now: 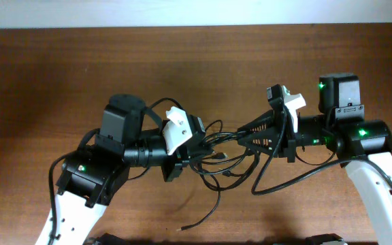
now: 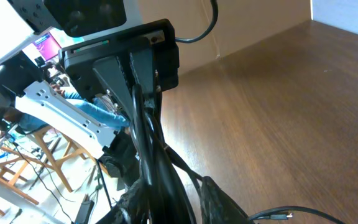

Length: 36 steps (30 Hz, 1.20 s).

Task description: Untangle cables

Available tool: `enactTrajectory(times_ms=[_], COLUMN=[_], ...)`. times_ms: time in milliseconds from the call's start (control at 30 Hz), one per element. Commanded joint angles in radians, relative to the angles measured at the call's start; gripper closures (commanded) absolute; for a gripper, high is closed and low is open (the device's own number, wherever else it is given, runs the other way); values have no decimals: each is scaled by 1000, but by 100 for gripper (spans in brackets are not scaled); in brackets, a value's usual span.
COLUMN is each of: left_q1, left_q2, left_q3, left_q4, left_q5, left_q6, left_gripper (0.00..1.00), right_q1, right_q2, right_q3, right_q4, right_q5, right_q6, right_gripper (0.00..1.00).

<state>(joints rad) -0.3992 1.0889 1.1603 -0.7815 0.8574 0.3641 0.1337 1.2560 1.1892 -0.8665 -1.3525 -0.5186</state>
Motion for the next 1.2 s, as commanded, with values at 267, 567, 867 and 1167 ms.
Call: enactTrajectory(times_ms=[267,567,867,1167], left_q1=[-7,-6,-6,-6], left_q2=[6,-22,-22,11], left_q3=[6,6,6,6], left_q4=[-7,-5,-1,-47], left_q5=[37,-151,-357,-541], left_q6=[20,-109,-272,-404], left_gripper=[96,0,0,5], right_q1=[5,-90,-89,-89], right_q2=[-2,-3,-4,-4], right_q3=[6,6,6,6], right_q4=[19,18,53,89], right_q5=[-8,16,-127,-200], right_q6=[2,90,78,82], right_gripper=[96,96,96,96])
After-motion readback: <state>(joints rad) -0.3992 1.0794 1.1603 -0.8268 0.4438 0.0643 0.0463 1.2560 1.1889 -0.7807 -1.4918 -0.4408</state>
